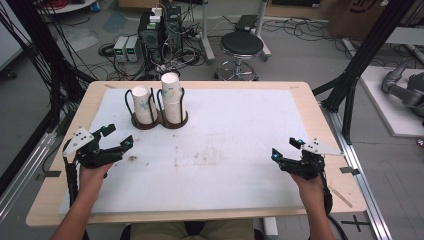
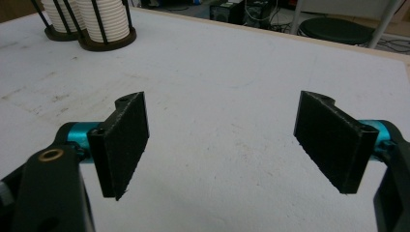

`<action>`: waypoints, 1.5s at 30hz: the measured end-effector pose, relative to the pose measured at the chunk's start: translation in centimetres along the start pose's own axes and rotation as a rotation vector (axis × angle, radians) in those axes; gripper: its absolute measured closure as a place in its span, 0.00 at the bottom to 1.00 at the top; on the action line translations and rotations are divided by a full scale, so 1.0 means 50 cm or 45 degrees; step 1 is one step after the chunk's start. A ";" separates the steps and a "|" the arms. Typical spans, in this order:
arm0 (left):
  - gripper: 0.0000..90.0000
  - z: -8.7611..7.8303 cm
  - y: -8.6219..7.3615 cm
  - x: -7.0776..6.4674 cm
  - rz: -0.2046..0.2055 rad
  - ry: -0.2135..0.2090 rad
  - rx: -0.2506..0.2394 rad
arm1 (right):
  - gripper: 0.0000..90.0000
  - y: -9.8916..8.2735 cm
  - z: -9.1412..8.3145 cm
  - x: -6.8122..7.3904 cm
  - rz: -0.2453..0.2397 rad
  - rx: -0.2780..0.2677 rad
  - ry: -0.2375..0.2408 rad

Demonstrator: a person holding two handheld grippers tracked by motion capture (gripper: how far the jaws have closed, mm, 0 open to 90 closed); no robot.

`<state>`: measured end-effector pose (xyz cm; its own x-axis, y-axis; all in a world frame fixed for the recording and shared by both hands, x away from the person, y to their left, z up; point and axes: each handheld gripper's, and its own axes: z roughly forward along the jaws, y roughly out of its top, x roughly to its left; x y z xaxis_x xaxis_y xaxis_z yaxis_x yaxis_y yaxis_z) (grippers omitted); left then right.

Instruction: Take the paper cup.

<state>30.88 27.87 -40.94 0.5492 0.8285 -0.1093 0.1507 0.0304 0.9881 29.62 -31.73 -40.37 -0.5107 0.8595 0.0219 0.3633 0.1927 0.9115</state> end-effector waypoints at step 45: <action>0.19 0.281 0.147 0.121 -0.009 0.143 0.333 | 0.23 0.003 0.002 0.016 -0.025 0.031 0.054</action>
<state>46.86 25.26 -35.86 0.4548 0.8862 -0.0889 0.3693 -0.0968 0.9242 29.35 -30.97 -40.23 -0.5502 0.8348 0.0218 0.3714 0.2212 0.9017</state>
